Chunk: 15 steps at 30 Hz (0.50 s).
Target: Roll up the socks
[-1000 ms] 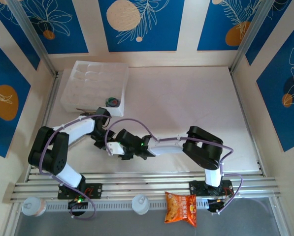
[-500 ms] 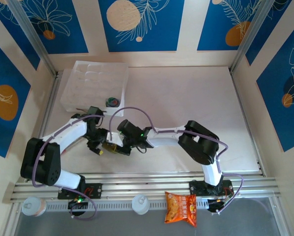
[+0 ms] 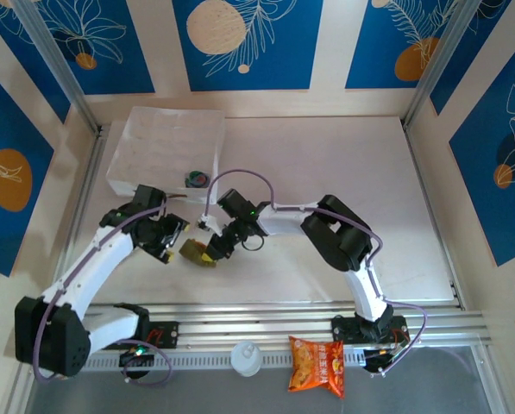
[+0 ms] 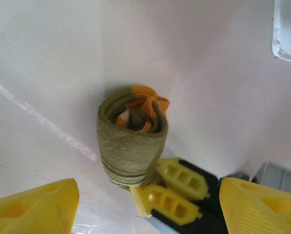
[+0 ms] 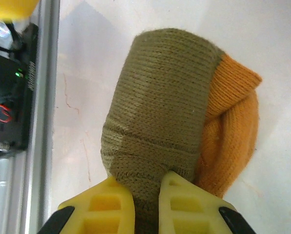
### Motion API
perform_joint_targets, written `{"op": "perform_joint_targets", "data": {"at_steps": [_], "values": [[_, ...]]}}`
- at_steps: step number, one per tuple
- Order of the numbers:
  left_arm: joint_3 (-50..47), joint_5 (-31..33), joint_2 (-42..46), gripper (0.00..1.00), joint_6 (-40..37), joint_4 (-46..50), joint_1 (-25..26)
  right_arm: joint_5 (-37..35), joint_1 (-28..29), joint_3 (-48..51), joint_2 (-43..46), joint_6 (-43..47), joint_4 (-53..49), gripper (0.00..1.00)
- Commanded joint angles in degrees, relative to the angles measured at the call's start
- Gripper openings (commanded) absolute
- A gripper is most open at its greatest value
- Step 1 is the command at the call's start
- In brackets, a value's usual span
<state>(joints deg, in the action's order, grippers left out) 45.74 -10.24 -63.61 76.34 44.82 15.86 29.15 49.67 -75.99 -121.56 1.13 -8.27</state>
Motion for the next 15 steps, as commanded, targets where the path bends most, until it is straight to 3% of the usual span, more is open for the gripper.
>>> {"op": "perform_joint_targets", "data": {"at_steps": [1,7,15], "values": [[-5.9,-3.1,3.3,0.7,1.1,-5.9,1.8,-2.0,-2.6,1.7,-8.7,-6.7,-17.5,0.0],[-13.0,-3.2,6.1,0.65,2.3,-17.1,5.4,1.7,-6.0,-5.6,-13.7,-13.5,-23.5,0.0],[-17.5,-1.1,-0.5,0.66,1.7,-29.8,8.1,6.6,-8.5,-10.0,-18.0,-20.5,-26.5,0.0]]}}
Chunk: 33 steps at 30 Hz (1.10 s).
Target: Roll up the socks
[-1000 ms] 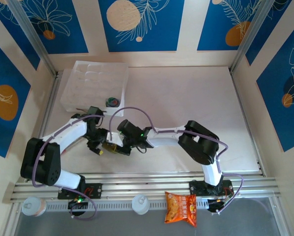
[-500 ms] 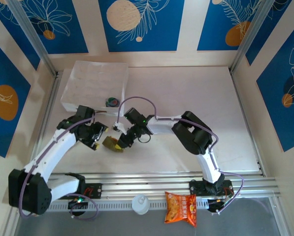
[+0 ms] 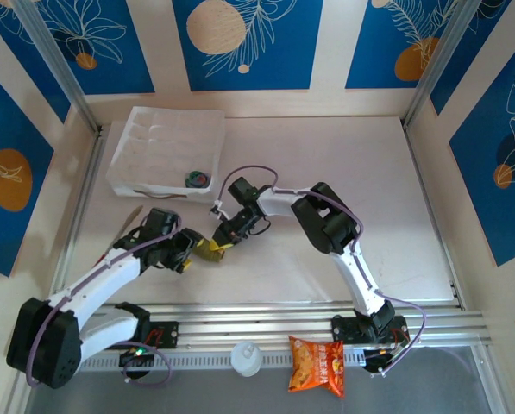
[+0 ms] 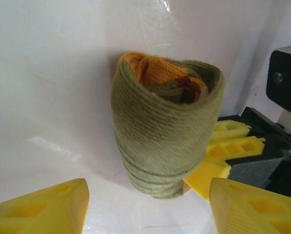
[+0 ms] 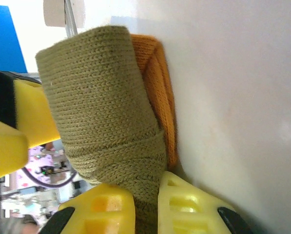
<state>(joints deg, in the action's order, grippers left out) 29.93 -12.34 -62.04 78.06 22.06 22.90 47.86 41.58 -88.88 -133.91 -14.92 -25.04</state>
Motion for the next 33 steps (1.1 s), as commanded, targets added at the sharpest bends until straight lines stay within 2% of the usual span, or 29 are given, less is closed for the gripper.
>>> {"op": "perform_joint_targets", "data": {"at_steps": [1,9,12,14,18,19,22,24,27,29,33], "values": [[-2.3,1.1,-3.3,0.67,0.2,-9.3,1.5,-11.8,-0.4,2.9,-5.7,-4.7,-9.7,0.0],[-3.0,4.3,-12.6,0.67,0.5,-18.6,3.3,-10.7,-0.5,4.0,-5.3,-6.6,-7.2,0.0],[-2.3,4.3,-16.3,0.64,0.9,-20.6,3.7,-10.2,-0.6,4.5,-5.1,-7.2,-6.1,0.0],[-2.3,4.7,-18.5,0.57,1.1,-21.8,3.8,-10.0,-0.6,4.8,-4.8,-7.6,-5.1,0.0],[-2.5,4.6,-22.1,0.37,1.5,-23.8,3.8,-9.7,-0.5,5.8,-3.9,-8.2,-3.3,0.0],[-2.5,4.5,-22.7,0.28,1.6,-24.0,3.9,-9.7,-0.5,6.1,-3.4,-8.1,-2.8,0.02],[-2.7,4.2,-22.2,0.01,2.1,-23.4,3.8,-11.0,-0.4,7.8,-0.4,-7.2,-0.5,0.23],[-2.5,4.8,-19.0,0.0,2.8,-20.3,3.8,-15.7,-0.4,11.8,5.7,-6.6,3.7,0.4],[0.1,7.4,-10.0,0.0,2.3,-10.8,3.6,-23.2,-1.0,19.3,18.5,-6.5,11.3,0.56],[2.7,8.4,-3.6,0.0,1.2,-4.2,2.5,-29.7,-1.5,24.4,28.7,-5.7,15.8,0.61],[8.8,8.3,4.3,0.0,-3.4,4.7,-1.4,-40.0,-2.1,29.2,42.9,-1.2,18.2,0.64]]}}
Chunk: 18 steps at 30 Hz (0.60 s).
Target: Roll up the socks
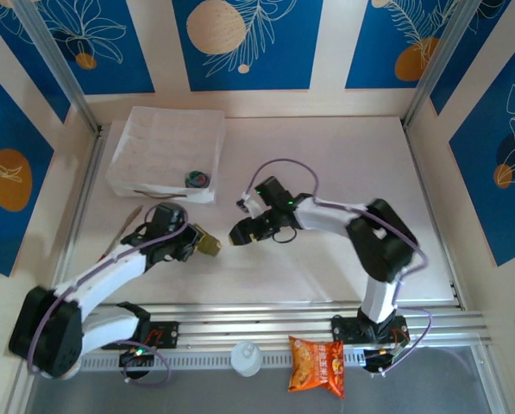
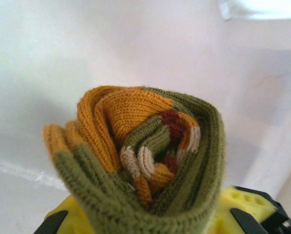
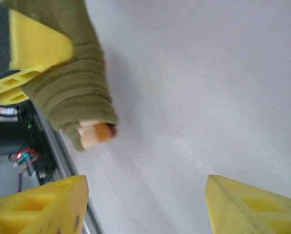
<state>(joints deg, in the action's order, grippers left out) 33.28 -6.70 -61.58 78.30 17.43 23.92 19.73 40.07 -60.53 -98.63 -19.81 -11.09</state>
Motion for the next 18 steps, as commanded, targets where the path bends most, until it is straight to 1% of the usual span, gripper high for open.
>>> {"op": "perform_joint_targets", "data": {"at_steps": [1,2,5,7,10,14,18], "values": [[7.6,2.5,4.8,0.0,-5.7,11.3,-4.0,-13.1,-0.9,0.6,9.8,5.0,3.4,0.64],[9.9,2.6,5.2,0.0,-8.2,12.9,-5.6,-14.1,-1.2,0.4,11.7,6.3,2.3,0.63],[18.3,3.9,3.1,0.0,-15.9,17.1,-10.4,-20.5,-0.8,0.0,17.0,9.4,0.3,0.63],[24.3,4.5,-0.7,0.0,-21.1,18.3,-13.6,-24.4,-0.2,0.6,20.4,11.0,0.8,0.64],[33.0,7.4,-7.8,0.0,-27.9,21.2,-16.3,-26.1,0.2,1.3,24.2,12.6,0.9,0.64],[42.6,10.4,-17.8,0.0,-33.5,25.3,-17.5,-26.3,0.7,-0.1,25.5,15.3,-3.8,0.63],[45.8,11.7,-24.5,0.0,-35.3,23.6,-17.6,-27.2,1.9,0.4,27.6,17.4,-6.5,0.62]]}}
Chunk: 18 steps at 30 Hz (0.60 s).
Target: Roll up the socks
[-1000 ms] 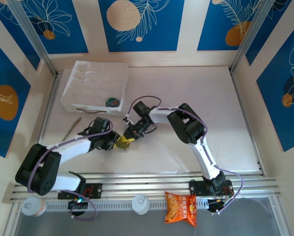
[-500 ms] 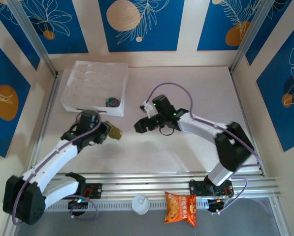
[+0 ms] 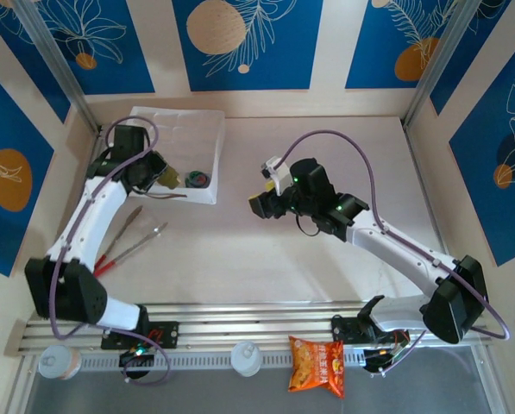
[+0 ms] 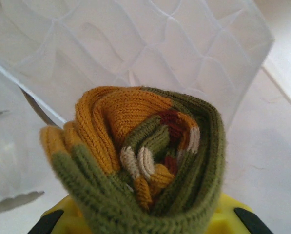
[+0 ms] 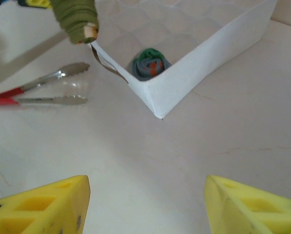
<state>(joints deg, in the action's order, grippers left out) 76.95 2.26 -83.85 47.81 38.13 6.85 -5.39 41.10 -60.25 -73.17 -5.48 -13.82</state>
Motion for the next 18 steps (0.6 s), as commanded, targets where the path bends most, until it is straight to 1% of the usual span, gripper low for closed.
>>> {"op": "perform_joint_targets", "data": {"at_steps": [1,4,8,12,14,18], "values": [[2.9,2.8,-4.0,0.0,-5.2,2.4,-0.5,-2.4,1.1,0.4,2.7,3.1,-4.4,0.62],[5.7,3.0,-8.6,0.0,-5.9,2.6,-0.4,-3.0,1.7,0.8,3.9,3.1,-6.2,0.62],[8.2,2.8,-12.4,0.0,-7.0,0.2,-0.4,-3.5,2.2,1.9,5.6,2.8,-7.3,0.62],[12.6,5.7,-17.0,0.0,-9.9,2.6,-0.4,-3.5,2.6,2.5,6.4,2.2,-8.3,0.62],[12.9,6.9,-18.0,0.0,-11.3,2.4,-0.4,-3.6,3.0,2.6,6.6,2.1,-8.8,0.62],[12.7,7.3,-18.4,0.0,-12.6,-0.2,-0.4,-3.9,3.3,2.5,6.8,2.0,-9.9,0.62]]}}
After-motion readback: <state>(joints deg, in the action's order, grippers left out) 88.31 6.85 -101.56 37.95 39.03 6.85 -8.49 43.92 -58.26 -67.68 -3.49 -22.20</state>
